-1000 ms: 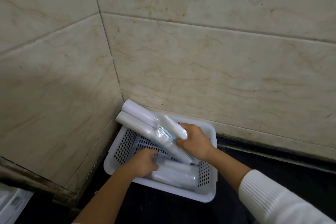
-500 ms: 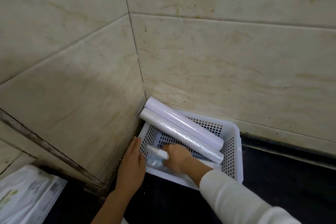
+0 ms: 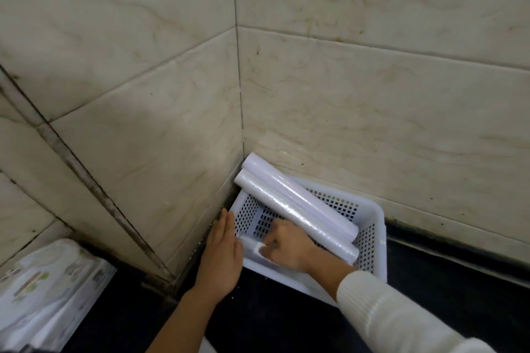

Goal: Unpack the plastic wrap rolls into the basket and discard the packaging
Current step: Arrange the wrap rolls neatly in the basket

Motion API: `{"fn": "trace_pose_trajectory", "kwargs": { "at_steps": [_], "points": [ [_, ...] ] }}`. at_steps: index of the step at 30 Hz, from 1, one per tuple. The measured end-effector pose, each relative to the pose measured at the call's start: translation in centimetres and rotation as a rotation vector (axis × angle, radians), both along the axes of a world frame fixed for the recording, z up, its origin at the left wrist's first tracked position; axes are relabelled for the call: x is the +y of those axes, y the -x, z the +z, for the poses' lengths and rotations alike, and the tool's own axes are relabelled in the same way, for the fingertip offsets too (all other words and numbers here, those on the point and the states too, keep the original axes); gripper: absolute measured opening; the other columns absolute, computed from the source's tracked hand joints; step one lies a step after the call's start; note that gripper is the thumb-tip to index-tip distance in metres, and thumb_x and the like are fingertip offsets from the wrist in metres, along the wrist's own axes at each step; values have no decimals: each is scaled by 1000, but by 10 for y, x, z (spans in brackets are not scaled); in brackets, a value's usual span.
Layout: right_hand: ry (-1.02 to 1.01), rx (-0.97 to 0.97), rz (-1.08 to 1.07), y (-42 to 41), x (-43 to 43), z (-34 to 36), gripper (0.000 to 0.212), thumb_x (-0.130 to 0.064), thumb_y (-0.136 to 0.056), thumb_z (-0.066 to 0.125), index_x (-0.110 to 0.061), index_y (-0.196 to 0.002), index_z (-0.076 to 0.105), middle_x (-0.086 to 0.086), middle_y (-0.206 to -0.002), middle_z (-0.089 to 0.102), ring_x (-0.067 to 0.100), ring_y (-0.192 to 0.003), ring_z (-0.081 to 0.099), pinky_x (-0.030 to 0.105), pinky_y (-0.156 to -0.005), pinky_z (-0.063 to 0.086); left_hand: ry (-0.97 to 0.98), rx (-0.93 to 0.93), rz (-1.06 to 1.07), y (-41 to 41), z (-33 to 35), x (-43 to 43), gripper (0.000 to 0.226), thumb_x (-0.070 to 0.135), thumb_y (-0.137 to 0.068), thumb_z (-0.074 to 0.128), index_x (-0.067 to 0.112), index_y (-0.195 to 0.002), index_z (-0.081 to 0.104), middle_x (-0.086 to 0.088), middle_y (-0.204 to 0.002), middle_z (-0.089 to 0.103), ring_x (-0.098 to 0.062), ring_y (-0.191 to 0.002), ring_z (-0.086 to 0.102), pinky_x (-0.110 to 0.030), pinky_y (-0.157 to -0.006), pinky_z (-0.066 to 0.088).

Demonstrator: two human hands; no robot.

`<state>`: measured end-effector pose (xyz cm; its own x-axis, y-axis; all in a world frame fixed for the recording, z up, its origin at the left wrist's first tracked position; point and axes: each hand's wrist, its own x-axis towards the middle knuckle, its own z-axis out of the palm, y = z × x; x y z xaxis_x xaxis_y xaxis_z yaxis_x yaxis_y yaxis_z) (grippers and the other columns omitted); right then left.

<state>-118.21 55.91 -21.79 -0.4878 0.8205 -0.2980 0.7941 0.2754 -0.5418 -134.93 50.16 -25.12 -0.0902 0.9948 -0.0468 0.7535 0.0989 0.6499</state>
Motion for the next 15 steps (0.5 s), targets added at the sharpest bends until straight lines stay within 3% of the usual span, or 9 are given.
{"fn": "trace_pose_trajectory", "kwargs": {
  "at_steps": [3,6,11,15],
  "points": [
    [122,-30,-7,8,-5,-13,23,-21,-90,59,-2,-83,71,4,-78,65,21,-79,61,35,-83,53,16,66,3,0,-2,3,63,28,-103,29,21,-152,-10,4,-162,-14,-16,-149,-5,-27,-116,-2],
    [240,-7,-98,13,-2,-16,26,-20,-90,62,-7,-111,71,14,-114,70,28,-109,64,32,-95,50,19,91,1,2,-5,4,64,29,-103,29,20,-152,-11,3,-161,-15,-16,-149,-4,-25,-116,-2],
    [378,-26,-58,7,9,-8,31,-16,-92,54,0,-115,68,19,-122,67,28,-106,64,38,-98,48,-9,90,-13,3,-9,5,64,30,-103,28,20,-151,-12,12,-153,-21,-16,-149,-5,-24,-115,-4],
    [245,-85,74,6,11,-3,25,-4,-91,54,1,-106,73,14,-115,71,25,-110,64,37,-102,47,11,103,-4,3,-9,5,64,32,-103,28,21,-151,-12,13,-154,-21,-17,-149,-5,-27,-116,-3]
  ]
}}
